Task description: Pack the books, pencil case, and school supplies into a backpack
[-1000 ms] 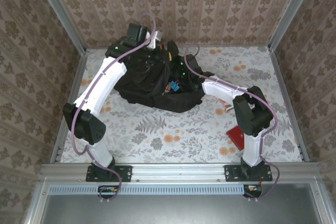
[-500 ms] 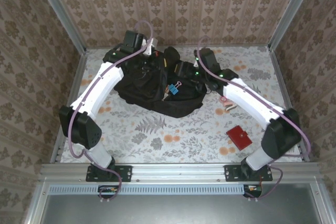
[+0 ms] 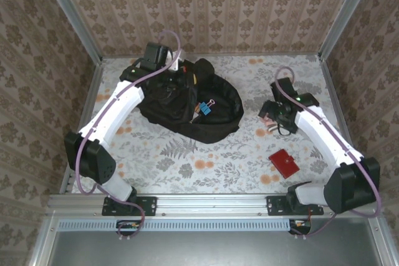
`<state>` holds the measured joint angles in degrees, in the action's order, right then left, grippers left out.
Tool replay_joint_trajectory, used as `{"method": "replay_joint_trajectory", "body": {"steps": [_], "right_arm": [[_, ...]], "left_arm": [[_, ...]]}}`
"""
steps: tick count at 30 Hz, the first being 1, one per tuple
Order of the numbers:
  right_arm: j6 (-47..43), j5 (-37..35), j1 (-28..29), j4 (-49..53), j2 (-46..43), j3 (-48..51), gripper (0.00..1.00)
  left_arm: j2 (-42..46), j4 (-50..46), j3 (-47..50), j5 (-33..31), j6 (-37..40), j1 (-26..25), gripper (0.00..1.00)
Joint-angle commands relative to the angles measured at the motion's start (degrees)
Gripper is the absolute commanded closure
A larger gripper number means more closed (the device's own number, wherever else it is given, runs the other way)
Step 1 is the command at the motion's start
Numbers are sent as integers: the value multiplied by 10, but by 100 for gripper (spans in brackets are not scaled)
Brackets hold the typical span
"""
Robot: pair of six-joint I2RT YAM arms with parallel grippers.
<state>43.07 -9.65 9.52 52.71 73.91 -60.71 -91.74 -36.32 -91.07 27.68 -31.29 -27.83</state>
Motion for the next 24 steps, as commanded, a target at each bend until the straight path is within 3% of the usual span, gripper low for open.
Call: {"method": "replay_joint_trajectory", "body": {"steps": [1, 9, 16, 24], "right_arm": [[19, 54, -73, 19, -36, 83, 1], [14, 118, -189, -78, -44, 212, 0], [4, 188, -191, -99, 6, 247, 0], [64, 291, -148, -162, -38, 307, 0]], "left_arm": [[24, 25, 3, 29, -2, 0, 100], [33, 32, 5, 43, -10, 5, 100], [34, 37, 6, 52, -16, 11, 100], [32, 39, 6, 56, -19, 13, 100]]}}
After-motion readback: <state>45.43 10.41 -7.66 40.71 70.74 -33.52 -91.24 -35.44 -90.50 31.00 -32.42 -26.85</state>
